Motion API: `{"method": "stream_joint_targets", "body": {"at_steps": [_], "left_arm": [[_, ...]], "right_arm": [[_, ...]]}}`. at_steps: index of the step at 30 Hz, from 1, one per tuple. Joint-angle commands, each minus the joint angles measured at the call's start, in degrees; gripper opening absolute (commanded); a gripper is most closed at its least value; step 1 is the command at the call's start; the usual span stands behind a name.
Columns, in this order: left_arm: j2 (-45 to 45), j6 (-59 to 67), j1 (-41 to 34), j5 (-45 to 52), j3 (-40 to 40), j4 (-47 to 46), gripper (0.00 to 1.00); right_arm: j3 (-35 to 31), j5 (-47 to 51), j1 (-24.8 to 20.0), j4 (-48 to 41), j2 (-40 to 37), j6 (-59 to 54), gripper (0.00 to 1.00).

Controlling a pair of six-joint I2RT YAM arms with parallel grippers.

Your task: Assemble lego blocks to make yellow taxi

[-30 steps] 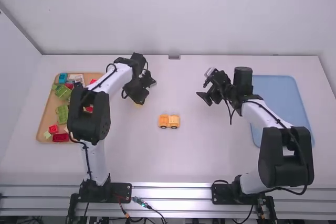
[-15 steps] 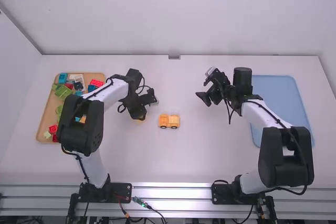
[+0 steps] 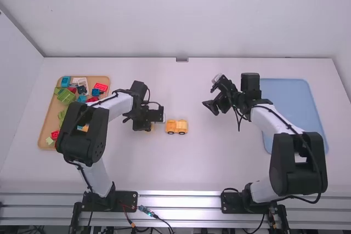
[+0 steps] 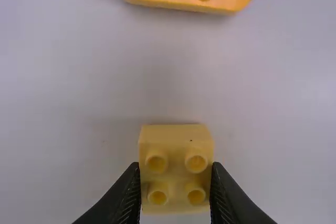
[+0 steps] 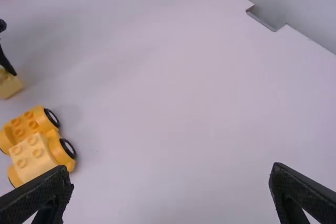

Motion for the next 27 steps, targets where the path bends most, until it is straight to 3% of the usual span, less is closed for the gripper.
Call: {"method": "stream_joint_targets", "body": {"at_steps": [1, 4, 6, 13, 18, 22, 27], "left_arm": [[-1.4, 4.63, -0.13, 1.83, -0.48, -0.59, 0.27], [-1.4, 6.4, -0.13, 2.73, -0.57, -0.35, 0.55], [-1.4, 6.19, -0.11, 2.44, -0.55, -0.09, 0.99], [-1.62, 5.77, -0.11, 2.22, 3.93, -6.71, 0.99], [-2.93, 3.23, 0.37, 5.81, 13.33, -16.96, 0.99], [-6.54, 8.55, 4.13, 15.16, 15.32, -20.72, 0.99], [-12.81, 22.05, 10.97, 26.7, 10.53, -22.56, 0.99]], "right_arm": [[-0.54, -0.85, 1.14, -0.29, -0.54, -1.51, 0.99], [-0.54, -0.57, 2.4, -0.66, -0.54, -2.71, 0.99], [-0.54, 0.13, 3.06, -0.64, -0.54, -2.73, 0.99], [-0.54, -0.04, 3.65, -0.18, -0.54, -2.99, 0.99], [-0.54, -0.39, 3.28, -0.53, -0.54, -4.0, 0.99], [-0.54, -0.26, 3.28, -0.68, -0.54, -4.0, 0.99], [-0.54, -1.66, 3.28, -1.38, -0.54, -5.07, 0.99]]}}
